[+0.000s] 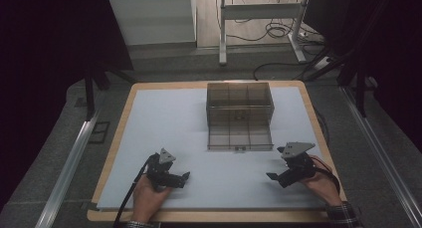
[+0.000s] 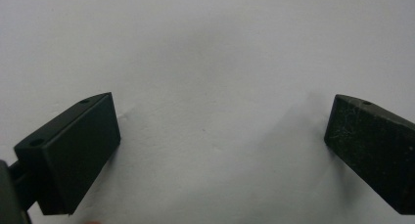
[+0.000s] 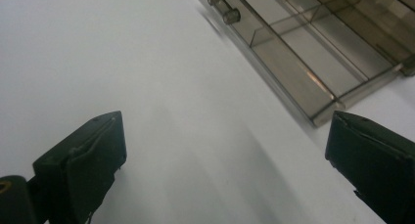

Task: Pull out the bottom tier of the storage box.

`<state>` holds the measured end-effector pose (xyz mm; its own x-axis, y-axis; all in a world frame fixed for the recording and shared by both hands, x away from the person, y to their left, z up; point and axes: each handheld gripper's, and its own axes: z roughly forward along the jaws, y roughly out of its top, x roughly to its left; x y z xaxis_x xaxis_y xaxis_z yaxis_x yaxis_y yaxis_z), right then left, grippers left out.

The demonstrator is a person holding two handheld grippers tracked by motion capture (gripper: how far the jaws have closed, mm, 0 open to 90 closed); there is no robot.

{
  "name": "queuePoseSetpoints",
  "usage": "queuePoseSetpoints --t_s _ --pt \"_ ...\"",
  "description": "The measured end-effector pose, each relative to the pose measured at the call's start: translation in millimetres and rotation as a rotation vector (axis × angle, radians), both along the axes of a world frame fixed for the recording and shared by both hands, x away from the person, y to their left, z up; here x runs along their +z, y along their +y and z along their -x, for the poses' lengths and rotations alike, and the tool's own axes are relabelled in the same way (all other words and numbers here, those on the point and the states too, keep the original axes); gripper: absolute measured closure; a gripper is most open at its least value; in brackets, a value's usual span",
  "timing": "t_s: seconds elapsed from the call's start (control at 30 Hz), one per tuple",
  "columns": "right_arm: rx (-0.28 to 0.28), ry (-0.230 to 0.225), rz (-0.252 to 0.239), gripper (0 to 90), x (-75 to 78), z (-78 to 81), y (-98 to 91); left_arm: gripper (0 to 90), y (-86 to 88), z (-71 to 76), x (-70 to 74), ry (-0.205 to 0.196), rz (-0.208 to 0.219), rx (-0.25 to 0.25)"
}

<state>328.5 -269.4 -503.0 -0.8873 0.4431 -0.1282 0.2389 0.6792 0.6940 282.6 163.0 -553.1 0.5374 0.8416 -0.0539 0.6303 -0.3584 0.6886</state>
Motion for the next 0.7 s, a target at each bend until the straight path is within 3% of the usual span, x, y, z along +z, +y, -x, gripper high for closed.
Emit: queuePoseSetpoints --t_s 0.7 --pt "-0.069 0.059 -0.019 0.4 -24.0 10.3 -23.4 0.0 0.0 0.0 0.0 0.000 0.001 0.001"
